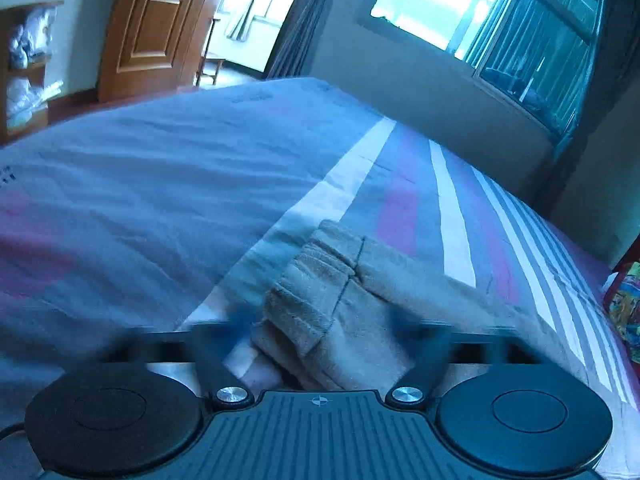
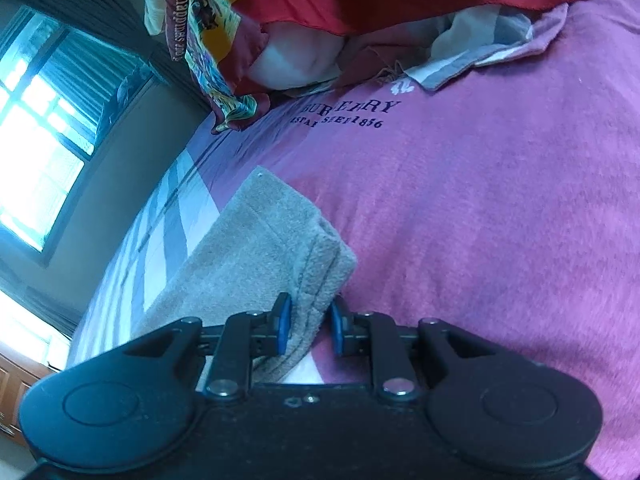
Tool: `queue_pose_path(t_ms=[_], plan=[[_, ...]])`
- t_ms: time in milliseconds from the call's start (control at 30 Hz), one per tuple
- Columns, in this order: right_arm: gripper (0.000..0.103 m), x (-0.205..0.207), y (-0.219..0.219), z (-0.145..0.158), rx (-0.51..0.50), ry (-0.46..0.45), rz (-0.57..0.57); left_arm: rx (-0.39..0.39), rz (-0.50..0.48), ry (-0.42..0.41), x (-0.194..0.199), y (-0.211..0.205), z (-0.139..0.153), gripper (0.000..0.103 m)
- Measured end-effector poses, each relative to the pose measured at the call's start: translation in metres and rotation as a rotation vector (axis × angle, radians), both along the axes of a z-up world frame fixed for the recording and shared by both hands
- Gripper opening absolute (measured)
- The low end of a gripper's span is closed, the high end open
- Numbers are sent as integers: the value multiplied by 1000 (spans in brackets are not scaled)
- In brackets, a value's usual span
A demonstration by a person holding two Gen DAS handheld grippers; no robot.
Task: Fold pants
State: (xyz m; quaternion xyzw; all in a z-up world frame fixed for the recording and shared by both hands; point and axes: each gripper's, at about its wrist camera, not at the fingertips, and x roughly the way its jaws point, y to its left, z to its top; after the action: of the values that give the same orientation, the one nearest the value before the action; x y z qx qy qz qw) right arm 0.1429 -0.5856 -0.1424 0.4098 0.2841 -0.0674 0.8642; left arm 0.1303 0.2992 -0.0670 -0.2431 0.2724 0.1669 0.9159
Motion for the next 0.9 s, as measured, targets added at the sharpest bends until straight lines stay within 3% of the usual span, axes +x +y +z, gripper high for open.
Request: queue_pose_path(t_ms=[67,133,167,233,333,433,467,533,633,900], plan=[[20,1,-2,-1,15,-2,-5,19,-34,74,13,-5,-7,94],[21,3,-2,-2,19,0,-8,56,-34,225,33,-5,-25,94],[21,5,-3,-2,24,3,-11,31,-34,271,40,-1,-37,94],[21,11,-6,-2,34,12,-12,-12,-21,246,41,7,-51,99],[15,17,-7,9,10,39,10,10,-30,250,44,5,-52,99],[14,1,0,36,-94,-127,32,10,-45,245,43,5,-53,99],[14,2,1,32,-141,-106,21,11,-46,245,43,5,-53,99],[14,12,-8,1,-36,29,-16,15,-46,245,44,6,-53,99],[15,11,3,4,-81,12,-33,17,-47,230,31,4,-52,100],[18,23,16,24,-200,117,-5,34,-47,190,24,0,-55,100]])
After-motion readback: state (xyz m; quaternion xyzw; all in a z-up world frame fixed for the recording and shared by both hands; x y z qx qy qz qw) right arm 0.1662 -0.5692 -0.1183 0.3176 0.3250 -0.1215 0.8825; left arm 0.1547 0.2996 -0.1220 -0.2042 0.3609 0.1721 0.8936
